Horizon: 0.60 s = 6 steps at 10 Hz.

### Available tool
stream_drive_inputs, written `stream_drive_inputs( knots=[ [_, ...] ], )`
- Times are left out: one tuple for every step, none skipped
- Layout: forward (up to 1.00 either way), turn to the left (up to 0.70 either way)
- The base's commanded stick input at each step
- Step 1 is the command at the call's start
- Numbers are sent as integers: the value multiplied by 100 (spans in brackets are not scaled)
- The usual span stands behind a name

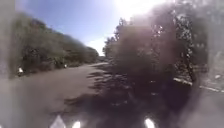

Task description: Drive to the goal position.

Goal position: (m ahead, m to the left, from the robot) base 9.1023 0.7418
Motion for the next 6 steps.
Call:
stream_drive_inputs(
  knots=[
    [50,0],
    [50,0],
    [50,0],
    [50,0],
    [50,0],
    [50,0]
  ],
)
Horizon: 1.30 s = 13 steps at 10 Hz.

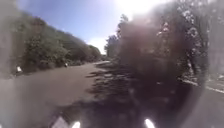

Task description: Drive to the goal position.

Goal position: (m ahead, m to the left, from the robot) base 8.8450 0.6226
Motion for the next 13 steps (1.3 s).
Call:
stream_drive_inputs(
  knots=[
    [50,0],
    [50,0],
    [50,0],
    [50,0],
    [50,0],
    [50,0],
    [50,0],
    [50,0],
    [50,0],
    [50,0],
    [50,0],
    [50,0],
    [50,0]
  ],
)
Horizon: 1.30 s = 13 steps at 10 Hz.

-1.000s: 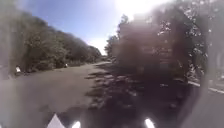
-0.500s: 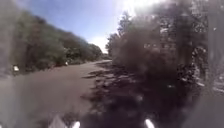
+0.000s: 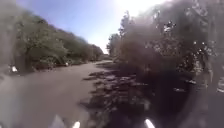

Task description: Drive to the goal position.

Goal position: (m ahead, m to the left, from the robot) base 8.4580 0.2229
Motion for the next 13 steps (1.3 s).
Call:
stream_drive_inputs(
  knots=[
    [50,-7],
    [50,-27],
    [50,-47],
    [50,-33],
    [50,-13],
    [50,0],
    [50,0],
    [50,0],
    [50,0],
    [50,0],
    [50,0],
    [50,0],
    [50,0]
  ],
)
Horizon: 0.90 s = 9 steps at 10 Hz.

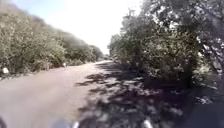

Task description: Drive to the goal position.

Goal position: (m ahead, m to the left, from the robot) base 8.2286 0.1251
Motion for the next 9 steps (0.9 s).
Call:
stream_drive_inputs(
  knots=[
    [50,-31],
    [50,-10],
    [50,0],
    [50,0],
    [50,0],
    [50,0],
    [50,0],
    [50,0],
    [50,0]
  ],
)
